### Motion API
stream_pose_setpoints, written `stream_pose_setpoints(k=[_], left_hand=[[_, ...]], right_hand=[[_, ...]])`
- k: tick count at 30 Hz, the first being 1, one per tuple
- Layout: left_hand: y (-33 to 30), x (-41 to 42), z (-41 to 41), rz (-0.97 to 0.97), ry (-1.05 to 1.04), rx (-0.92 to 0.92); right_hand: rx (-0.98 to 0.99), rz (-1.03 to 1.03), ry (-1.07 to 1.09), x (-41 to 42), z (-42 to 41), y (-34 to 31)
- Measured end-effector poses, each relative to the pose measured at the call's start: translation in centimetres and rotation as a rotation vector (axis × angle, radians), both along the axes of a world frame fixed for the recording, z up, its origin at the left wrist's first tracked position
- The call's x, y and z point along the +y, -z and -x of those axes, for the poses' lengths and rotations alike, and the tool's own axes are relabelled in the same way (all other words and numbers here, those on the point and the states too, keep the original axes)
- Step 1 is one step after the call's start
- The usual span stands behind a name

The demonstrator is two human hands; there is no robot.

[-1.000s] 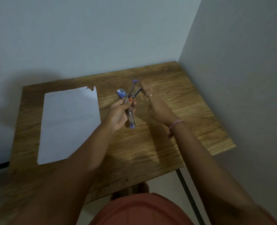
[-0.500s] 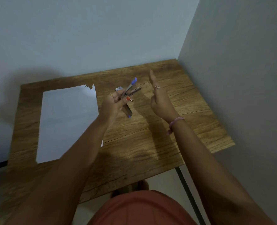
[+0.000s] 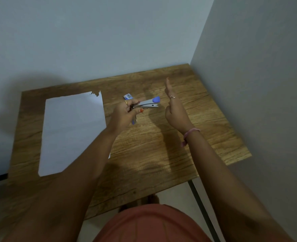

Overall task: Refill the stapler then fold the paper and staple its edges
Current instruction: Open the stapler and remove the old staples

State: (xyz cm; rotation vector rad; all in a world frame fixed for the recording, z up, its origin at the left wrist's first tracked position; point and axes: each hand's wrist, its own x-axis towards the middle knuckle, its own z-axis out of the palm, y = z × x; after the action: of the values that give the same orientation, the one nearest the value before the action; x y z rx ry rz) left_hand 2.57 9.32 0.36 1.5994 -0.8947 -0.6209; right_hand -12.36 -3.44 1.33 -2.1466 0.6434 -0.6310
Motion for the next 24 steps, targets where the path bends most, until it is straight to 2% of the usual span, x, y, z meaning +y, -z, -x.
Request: stream_pose_setpoints(k=[8,12,15,19,24], left_hand=[[0.1,0.0,0.0,-0.004,-0.046,0.02],[-0.4,0.1,0.0,0.055,-0.114,0.117],[-0.1,0.3,-0.1,0.058,-0.148,0.255],[1.0,0.6,0.2,0.097,-0.183,0.552],[2.8,1.3,1.5,0.094,-0.243,0.892]], right_hand=[[-0.046,-0.033,0.014,-0.8,0.4,0.2],[-0.082,-0.23,0.09,-1.5,1.5,0.5],[-0.114,-0.405,0.129,-2.3,2.7,1.1],[-0.181,-0.57,0.236,-2.9,4.4,2.4],[-0.227,-0.615,0.404,-3.5,7.8,4.5]])
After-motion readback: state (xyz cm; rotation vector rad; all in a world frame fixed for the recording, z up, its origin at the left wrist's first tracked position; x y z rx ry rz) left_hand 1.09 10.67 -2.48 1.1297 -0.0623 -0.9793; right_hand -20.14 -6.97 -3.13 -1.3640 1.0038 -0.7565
